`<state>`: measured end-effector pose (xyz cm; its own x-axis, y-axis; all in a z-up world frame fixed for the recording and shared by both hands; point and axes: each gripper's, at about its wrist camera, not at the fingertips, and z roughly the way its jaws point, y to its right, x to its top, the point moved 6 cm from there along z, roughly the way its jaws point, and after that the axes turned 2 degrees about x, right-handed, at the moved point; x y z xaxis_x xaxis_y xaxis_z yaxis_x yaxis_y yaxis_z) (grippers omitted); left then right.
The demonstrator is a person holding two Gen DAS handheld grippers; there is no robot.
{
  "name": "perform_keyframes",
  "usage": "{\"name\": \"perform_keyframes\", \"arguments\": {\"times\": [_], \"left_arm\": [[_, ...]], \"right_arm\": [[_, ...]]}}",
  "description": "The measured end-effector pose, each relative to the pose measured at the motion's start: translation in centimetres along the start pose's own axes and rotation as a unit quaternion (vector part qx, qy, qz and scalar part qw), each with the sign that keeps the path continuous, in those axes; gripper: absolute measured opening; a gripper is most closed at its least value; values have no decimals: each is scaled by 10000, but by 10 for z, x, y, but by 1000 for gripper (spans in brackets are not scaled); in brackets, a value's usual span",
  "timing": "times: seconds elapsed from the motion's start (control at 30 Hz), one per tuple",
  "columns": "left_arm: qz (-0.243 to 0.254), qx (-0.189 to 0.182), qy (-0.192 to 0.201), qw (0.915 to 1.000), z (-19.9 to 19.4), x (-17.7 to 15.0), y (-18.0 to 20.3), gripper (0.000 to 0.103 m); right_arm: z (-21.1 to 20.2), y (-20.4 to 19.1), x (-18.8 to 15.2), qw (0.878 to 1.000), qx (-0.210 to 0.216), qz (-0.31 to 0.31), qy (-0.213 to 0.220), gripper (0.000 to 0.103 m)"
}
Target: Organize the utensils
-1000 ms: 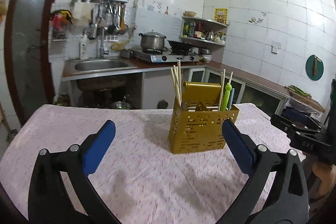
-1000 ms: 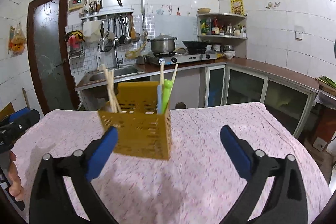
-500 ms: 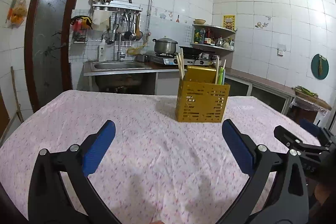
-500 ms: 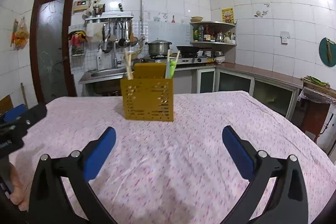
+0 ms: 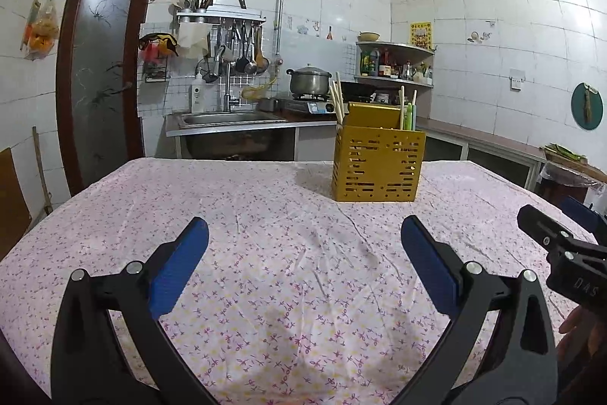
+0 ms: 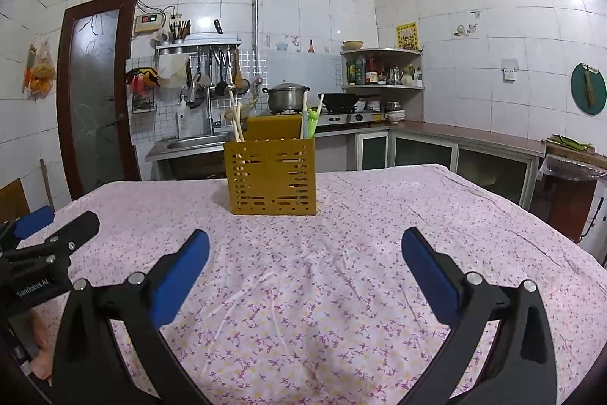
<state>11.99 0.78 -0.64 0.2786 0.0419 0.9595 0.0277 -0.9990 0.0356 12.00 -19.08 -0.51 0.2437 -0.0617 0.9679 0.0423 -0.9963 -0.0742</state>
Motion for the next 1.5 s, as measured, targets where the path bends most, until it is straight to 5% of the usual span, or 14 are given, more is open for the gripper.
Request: {"name": "perform_keyframes", "arguments": {"times": [0.27, 1.5], "left_arm": [[32, -60, 17, 10000, -1, 2, 4, 98], [155, -129, 87, 9998, -3, 1, 11, 98]], "right_arm": [[-9, -14, 2, 9991, -28, -368, 185, 99], [-11, -7, 4, 9995, -116, -255, 172, 99]]}}
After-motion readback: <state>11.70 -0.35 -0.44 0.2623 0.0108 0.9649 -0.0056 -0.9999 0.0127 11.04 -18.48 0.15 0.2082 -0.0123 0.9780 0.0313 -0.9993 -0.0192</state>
